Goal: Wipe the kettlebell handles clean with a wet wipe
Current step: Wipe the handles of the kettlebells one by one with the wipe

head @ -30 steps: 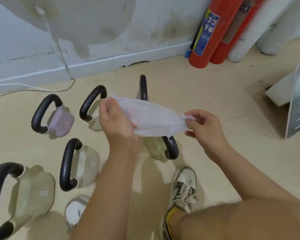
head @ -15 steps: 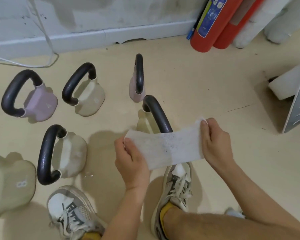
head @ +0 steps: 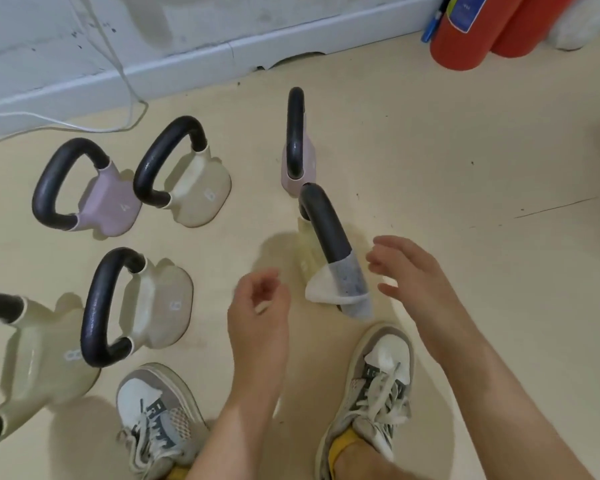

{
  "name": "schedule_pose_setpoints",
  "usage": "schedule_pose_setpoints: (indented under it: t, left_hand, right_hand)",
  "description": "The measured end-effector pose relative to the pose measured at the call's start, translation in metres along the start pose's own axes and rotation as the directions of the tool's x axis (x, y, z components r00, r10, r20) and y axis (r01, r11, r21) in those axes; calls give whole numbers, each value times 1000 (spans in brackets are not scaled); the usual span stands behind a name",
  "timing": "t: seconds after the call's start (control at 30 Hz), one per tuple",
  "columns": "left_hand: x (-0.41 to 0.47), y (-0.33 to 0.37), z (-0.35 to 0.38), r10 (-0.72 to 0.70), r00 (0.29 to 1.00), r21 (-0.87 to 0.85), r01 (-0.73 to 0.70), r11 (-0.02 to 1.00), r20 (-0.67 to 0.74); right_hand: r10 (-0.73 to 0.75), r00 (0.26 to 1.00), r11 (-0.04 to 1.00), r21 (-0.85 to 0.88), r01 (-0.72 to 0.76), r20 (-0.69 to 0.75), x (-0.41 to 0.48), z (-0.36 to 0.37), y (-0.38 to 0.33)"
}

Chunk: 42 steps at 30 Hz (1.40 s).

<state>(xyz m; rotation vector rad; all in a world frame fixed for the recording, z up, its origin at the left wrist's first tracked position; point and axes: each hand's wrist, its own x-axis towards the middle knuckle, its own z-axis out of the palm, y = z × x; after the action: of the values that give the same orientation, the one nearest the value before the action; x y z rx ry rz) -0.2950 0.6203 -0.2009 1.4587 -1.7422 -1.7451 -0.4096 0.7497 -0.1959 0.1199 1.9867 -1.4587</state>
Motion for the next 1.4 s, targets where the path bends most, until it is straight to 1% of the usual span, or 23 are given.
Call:
schedule_pose_setpoints:
  t: [0.03, 0.07, 0.1, 0.17, 0.23, 0.27, 0.3, 0.37, 0.4, 0.47, 0.53, 0.6, 0.7, 0.77, 0.83, 0.87, 0.93, 1.03, 1.1, 1.17, 1.27, 1.33, 1.4]
  left_hand:
    - [-8, 3, 8, 5, 996, -7, -5, 1000, 93]
    - [-16, 5, 18, 1, 980, -24, 4, 1000, 197]
    - [-22, 5, 26, 5, 962, -37, 5, 999, 273]
    - [-27, 7, 38, 12, 956, -44, 1, 999, 294]
    - [-27, 2, 37, -14, 964, -53, 29, 998, 265]
    - [-26, -1, 34, -31, 966, -49, 45, 998, 256]
    - [-25, -4, 31, -48, 970, -36, 58, 998, 238]
    - [-19, -11, 29, -61, 983, 23, 57, 998, 176]
    - [-16, -12, 29, -59, 983, 57, 49, 997, 171]
    - [-11, -11, 30, -38, 976, 77, 22, 997, 215]
    - [-8, -8, 30, -14, 974, 64, -1, 998, 224]
    - [-7, -8, 29, -28, 981, 32, 22, 999, 192]
    - [-2, -10, 26, -138, 986, -86, 146, 986, 94]
    - [6, -7, 21, -207, 978, -230, 211, 950, 38]
    - [16, -1, 16, -212, 977, -344, 202, 917, 10]
    - [22, 1, 14, -180, 984, -345, 165, 924, -12]
    - [31, 5, 11, -73, 995, -286, 51, 957, -68]
    - [39, 5, 12, 127, 986, -117, -140, 983, -110]
    - [42, 4, 12, 191, 975, -48, -197, 979, -114]
    - [42, 1, 11, 201, 973, -28, -206, 978, -117]
    - [41, -6, 9, 167, 978, -30, -172, 985, -122]
    - [40, -9, 8, 159, 980, -19, -162, 987, -117]
    - [40, -8, 9, 193, 976, 33, -191, 981, -99]
  right_hand:
    - [-32, 997, 998, -45, 35, 66, -7, 10, 2]
    - [-87, 992, 987, -130, 98, 90, -12, 22, 6]
    - [-174, 983, 954, -235, 184, 63, -14, 34, 12]
    - [-362, 931, 869, -378, 321, -42, -12, 51, 24]
    - [-446, 892, 828, -413, 380, -74, -6, 57, 33]
    - [-437, 896, 837, -400, 374, -76, -3, 57, 33]
    - [-387, 918, 875, -348, 337, -82, 2, 56, 32]
    - [-205, 978, 972, -127, 198, -43, 11, 53, 21]
    - [-105, 994, 994, -36, 106, 30, 16, 49, 12]
    - [72, 980, 997, -14, -71, 185, 24, 40, -2]
    - [175, 955, 984, -15, -177, 239, 29, 36, -9]
    - [167, 970, 986, -17, -167, 178, 29, 40, -9]
    - [-3, 999, 1000, -3, 3, 37, 21, 54, 2]
    - [-73, 997, 997, -18, 73, -7, 15, 61, 11]
    - [-53, 999, 997, -57, 53, -2, 13, 65, 14]
    - [-19, 1000, 999, -39, 20, 19, 13, 67, 13]
    - [40, 998, 999, 32, -41, 54, 12, 71, 9]
    - [59, 998, 992, 110, -62, 36, 11, 81, 8]
    - [48, 998, 990, 131, -51, 29, 10, 86, 11]
    - [42, 999, 989, 140, -44, 16, 12, 87, 13]
    - [53, 998, 988, 142, -58, 36, 15, 86, 13]
    - [47, 995, 993, 105, -57, 91, 16, 83, 13]
    - [7, 982, 1000, 10, -9, 190, 19, 77, 9]
